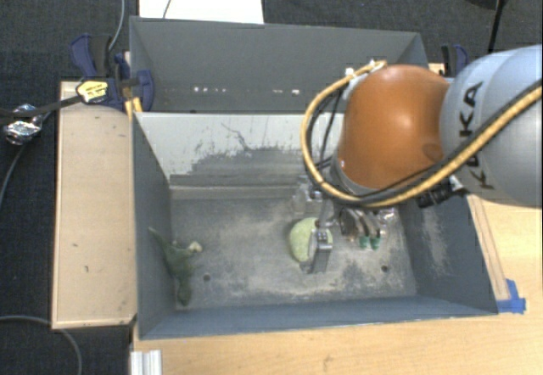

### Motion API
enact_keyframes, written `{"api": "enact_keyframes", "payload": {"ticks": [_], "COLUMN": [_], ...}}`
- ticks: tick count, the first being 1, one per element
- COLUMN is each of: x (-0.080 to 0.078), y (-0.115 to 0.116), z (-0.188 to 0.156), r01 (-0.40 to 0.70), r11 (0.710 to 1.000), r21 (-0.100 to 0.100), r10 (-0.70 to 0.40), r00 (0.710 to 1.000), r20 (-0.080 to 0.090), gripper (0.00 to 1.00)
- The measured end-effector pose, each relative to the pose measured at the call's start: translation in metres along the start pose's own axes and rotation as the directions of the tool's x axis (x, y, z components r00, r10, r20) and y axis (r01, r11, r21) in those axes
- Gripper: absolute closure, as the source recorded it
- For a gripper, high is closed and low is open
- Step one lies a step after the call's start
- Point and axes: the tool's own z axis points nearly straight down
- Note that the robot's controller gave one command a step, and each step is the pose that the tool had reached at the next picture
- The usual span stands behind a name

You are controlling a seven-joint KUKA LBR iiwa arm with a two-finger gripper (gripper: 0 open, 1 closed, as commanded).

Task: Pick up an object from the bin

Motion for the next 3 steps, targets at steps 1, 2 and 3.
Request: {"api": "enact_keyframes", "payload": {"ticks": [1, 2, 3], "x": [-0.015, -0.061, -0.061], "y": [-0.012, -0.048, -0.048], "z": [0.019, 0.081, 0.081], "r01": [0.079, 0.254, 0.251], "r11": [0.997, 0.967, 0.968], "r21": [-0.002, 0.0, -0.001], "r10": [-0.079, -0.254, -0.251], "r00": [0.997, 0.967, 0.968], "r20": [0.005, 0.004, 0.004], "gripper": [0.0, 1.0, 0.0]}}
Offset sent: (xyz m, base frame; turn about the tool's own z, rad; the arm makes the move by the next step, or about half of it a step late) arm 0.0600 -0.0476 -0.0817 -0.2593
